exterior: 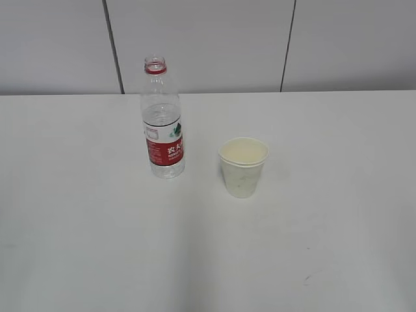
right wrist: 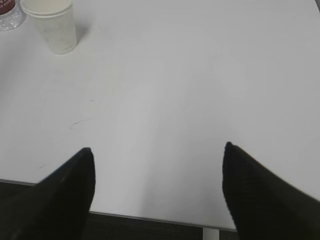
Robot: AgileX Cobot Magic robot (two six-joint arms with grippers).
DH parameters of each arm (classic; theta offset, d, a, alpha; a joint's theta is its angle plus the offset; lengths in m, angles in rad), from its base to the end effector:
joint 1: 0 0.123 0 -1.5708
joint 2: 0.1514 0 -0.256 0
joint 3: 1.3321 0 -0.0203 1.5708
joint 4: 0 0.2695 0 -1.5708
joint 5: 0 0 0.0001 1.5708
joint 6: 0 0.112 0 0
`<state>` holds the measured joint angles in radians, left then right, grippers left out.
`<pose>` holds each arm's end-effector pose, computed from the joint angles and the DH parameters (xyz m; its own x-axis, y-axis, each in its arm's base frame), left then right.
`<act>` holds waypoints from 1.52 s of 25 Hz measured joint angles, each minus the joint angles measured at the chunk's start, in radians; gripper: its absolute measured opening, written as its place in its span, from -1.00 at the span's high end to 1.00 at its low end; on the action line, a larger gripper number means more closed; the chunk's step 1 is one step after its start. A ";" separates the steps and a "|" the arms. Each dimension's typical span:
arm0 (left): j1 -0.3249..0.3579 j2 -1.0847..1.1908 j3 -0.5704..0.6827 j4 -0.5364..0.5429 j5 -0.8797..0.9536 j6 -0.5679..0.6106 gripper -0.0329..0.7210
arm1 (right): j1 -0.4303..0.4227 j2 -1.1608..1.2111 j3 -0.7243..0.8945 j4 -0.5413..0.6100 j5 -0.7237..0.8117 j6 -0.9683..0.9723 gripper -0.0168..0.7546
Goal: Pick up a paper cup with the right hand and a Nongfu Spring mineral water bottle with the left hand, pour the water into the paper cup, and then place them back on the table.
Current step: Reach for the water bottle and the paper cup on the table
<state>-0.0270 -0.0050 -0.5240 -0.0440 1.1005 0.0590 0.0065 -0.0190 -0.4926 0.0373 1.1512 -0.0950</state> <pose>0.0538 -0.0058 0.2805 -0.4622 0.0515 -0.8853 0.0798 0.9967 0.0163 0.0526 0.0042 0.2667 -0.5199 -0.0831 -0.8502 -0.0772 0.9958 -0.0501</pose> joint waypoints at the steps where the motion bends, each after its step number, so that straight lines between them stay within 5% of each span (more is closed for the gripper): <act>1: 0.000 0.000 0.000 0.000 0.000 0.000 -0.06 | 0.000 0.000 0.000 0.000 0.000 0.000 -0.57; 38: 0.000 0.000 -0.002 0.004 -0.004 0.000 -0.08 | 0.000 0.000 -0.002 0.000 -0.004 0.000 -0.57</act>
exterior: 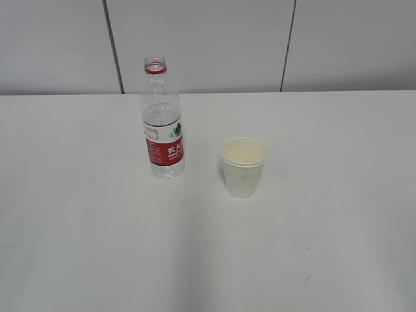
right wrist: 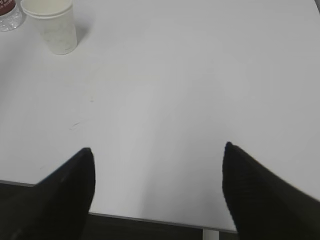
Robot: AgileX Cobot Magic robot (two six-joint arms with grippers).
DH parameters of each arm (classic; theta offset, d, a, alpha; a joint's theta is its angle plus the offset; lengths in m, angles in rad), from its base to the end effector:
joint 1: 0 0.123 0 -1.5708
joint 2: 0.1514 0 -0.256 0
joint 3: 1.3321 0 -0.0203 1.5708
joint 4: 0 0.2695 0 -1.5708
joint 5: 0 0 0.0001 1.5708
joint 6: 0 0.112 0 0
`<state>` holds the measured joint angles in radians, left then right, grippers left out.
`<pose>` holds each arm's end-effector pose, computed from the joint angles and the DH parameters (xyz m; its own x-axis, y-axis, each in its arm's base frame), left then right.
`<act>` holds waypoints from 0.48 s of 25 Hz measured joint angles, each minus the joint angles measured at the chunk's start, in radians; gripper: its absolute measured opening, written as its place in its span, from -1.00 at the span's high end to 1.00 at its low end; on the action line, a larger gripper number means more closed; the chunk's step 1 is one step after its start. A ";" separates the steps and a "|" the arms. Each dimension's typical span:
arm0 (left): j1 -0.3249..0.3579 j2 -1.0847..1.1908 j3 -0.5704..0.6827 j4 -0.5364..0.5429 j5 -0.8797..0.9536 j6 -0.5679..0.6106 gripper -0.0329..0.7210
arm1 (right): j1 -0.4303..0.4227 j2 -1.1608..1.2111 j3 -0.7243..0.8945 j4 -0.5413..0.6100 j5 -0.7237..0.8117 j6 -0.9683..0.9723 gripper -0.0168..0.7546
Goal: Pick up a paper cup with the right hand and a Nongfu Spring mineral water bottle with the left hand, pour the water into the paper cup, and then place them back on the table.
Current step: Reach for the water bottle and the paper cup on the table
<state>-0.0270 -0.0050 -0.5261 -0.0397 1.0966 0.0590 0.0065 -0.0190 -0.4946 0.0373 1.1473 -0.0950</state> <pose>0.0538 -0.0054 0.2816 -0.4570 0.0532 -0.8879 0.0771 0.9968 0.0200 0.0526 0.0042 0.2677 -0.5149 -0.0829 -0.8532 -0.0768 0.9958 -0.0504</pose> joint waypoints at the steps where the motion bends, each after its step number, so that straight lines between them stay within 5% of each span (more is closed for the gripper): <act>1: 0.000 0.000 -0.005 0.000 -0.012 0.000 -0.12 | 0.000 0.000 -0.002 0.000 -0.007 0.000 -0.57; 12: 0.000 0.058 0.058 -0.037 -0.403 0.000 -0.41 | 0.000 0.024 0.050 0.015 -0.336 -0.008 -0.57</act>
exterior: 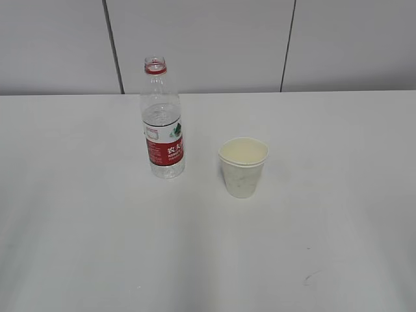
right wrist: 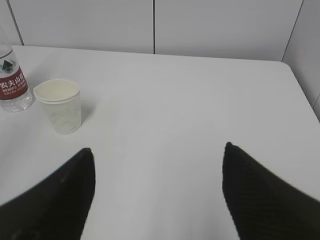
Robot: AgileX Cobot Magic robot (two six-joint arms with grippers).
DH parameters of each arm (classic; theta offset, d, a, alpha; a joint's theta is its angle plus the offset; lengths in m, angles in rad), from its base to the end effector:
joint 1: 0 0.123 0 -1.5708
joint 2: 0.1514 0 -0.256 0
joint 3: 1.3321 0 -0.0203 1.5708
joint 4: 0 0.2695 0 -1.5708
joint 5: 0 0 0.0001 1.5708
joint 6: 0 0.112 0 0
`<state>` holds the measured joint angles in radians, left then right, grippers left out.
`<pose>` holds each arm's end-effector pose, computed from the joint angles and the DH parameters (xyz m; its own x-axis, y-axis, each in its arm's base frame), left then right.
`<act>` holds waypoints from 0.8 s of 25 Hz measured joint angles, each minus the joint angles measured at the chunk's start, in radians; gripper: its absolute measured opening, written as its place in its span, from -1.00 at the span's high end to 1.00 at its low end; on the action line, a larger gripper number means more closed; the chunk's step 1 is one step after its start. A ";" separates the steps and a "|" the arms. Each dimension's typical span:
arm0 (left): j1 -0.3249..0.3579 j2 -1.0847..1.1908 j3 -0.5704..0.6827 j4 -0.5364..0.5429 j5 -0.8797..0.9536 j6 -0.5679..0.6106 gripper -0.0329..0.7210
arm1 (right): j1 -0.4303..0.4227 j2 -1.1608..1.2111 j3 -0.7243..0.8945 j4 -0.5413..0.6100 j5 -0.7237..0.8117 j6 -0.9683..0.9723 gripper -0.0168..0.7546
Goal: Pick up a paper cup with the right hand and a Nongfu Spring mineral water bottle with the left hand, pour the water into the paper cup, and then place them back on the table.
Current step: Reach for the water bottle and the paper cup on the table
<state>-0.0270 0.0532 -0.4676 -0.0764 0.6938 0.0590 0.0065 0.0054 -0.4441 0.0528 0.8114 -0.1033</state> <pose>0.0855 -0.0078 0.3011 -0.1894 0.0053 -0.9819 0.0749 0.9971 -0.0090 0.0774 0.0048 0.2843 -0.2774 -0.0686 -0.9583 -0.0619 0.9966 -0.0535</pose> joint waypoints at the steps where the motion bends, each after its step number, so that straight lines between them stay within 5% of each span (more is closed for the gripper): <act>1: 0.000 0.017 0.012 -0.004 -0.025 0.000 -0.41 | 0.000 0.017 0.013 0.003 -0.039 -0.010 -0.57; 20: 0.000 0.498 0.122 -0.020 -0.619 0.000 -0.41 | 0.000 0.550 0.095 0.011 -0.665 -0.059 -0.57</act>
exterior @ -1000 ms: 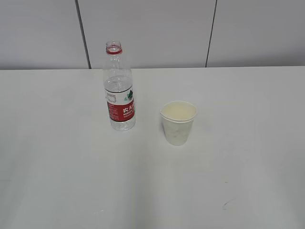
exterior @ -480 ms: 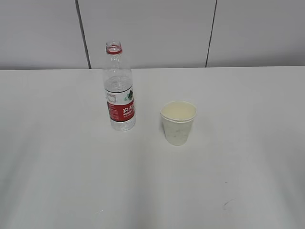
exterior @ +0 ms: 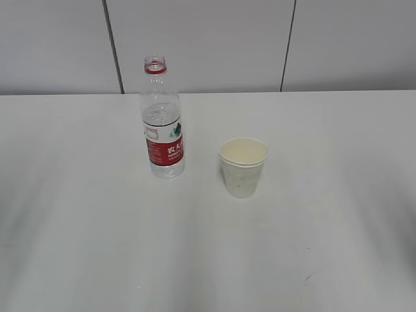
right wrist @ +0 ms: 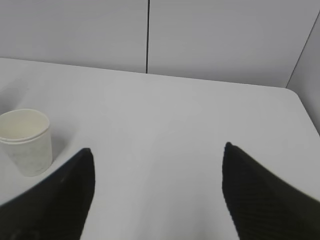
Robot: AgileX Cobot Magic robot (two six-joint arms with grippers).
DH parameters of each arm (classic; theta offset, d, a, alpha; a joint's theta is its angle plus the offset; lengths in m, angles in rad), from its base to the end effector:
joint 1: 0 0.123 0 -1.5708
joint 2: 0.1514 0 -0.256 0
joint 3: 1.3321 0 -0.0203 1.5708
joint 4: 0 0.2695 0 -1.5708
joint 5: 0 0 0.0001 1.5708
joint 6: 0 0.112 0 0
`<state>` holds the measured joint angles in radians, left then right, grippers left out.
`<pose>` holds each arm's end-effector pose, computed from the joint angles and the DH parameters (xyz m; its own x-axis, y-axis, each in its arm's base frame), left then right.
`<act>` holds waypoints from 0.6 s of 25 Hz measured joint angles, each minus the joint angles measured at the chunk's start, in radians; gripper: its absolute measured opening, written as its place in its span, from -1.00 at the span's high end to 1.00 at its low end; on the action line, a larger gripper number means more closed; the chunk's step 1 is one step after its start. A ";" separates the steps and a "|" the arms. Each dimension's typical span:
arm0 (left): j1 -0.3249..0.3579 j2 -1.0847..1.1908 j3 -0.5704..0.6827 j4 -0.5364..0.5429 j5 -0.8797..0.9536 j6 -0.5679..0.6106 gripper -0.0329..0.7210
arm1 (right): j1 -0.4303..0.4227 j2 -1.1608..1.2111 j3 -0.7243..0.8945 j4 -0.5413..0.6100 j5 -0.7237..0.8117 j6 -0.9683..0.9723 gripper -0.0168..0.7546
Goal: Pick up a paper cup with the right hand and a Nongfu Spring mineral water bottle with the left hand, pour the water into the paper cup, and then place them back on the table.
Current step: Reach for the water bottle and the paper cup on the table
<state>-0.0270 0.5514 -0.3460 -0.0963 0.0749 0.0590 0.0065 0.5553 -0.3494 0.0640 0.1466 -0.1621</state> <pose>0.1845 -0.0058 0.2553 -0.1925 -0.0318 -0.9808 0.0269 0.9989 -0.0377 0.1834 0.0022 0.2481 -0.2590 -0.1003 -0.9607 -0.0413 0.9948 -0.0928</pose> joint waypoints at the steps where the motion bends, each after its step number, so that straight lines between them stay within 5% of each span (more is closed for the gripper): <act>1: 0.000 0.036 0.000 0.000 -0.029 0.000 -0.41 | 0.000 0.032 0.000 0.000 -0.029 0.000 -0.57; 7: -0.026 0.216 0.000 0.006 -0.186 0.000 -0.41 | 0.000 0.211 0.000 0.000 -0.200 0.000 -0.57; 15: -0.188 0.435 0.000 0.043 -0.387 0.000 -0.41 | 0.000 0.410 0.000 0.000 -0.372 0.018 -0.57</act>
<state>-0.2152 0.9859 -0.3460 -0.0532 -0.3121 0.0590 0.0065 0.9656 -0.3494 0.0640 -0.2252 -0.1441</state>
